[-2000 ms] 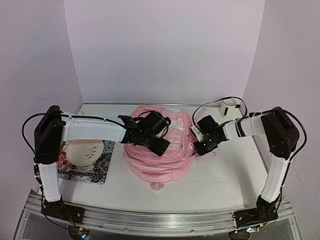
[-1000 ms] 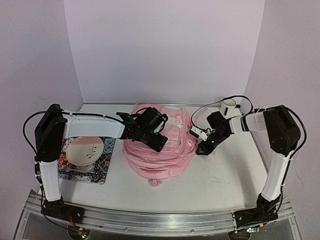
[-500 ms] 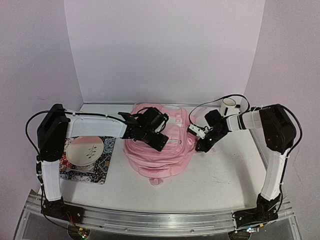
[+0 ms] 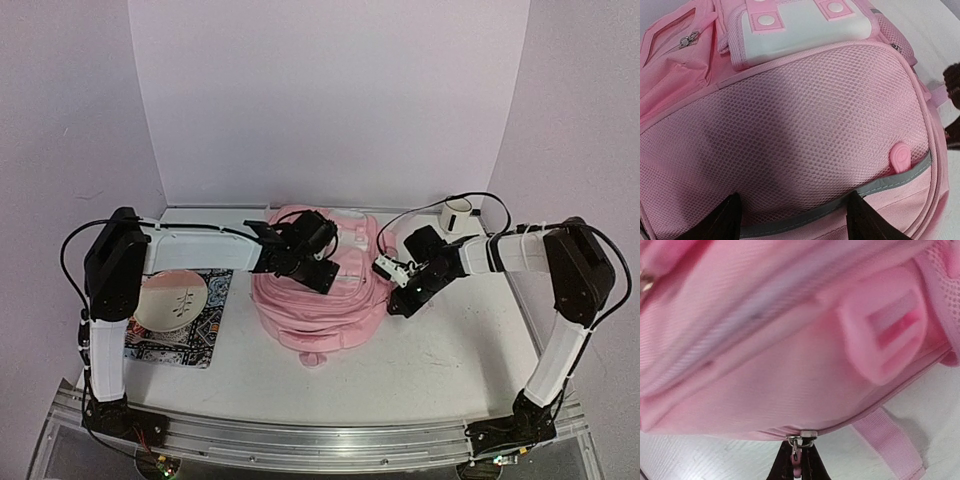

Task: Pack the student bag
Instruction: Zip the student bag into the largest pocket of the bag.

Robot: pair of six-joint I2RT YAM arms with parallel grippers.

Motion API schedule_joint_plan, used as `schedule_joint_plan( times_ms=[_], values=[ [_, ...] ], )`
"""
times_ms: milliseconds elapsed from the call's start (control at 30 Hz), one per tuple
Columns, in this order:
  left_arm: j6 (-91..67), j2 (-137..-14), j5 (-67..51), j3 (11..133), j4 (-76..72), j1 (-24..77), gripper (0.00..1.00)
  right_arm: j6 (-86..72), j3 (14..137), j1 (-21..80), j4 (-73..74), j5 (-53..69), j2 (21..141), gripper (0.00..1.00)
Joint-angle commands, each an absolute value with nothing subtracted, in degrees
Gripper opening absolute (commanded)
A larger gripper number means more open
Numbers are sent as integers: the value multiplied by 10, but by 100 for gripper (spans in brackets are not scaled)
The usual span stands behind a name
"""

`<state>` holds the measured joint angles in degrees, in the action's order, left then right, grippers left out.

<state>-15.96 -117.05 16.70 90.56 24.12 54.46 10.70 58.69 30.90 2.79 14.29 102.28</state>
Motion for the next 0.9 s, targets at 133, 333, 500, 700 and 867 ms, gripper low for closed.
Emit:
schedule_joint_plan(
  times_ms=[133, 333, 500, 700, 867],
  values=[
    [-244, -1227, 147, 941, 256, 530, 67, -9, 581, 420, 95, 176, 994, 0],
    [-272, -1229, 123, 938, 227, 530, 66, -74, 588, 460, 70, 203, 977, 0],
    [-284, -1202, 147, 912, 201, 528, 66, -113, 565, 460, 22, 208, 941, 0],
    [-298, -1180, 155, 894, 182, 523, 67, -162, 547, 476, -50, 250, 919, 1],
    [-325, -1180, 139, 879, 161, 523, 66, -184, 549, 491, -84, 266, 919, 3]
  ],
)
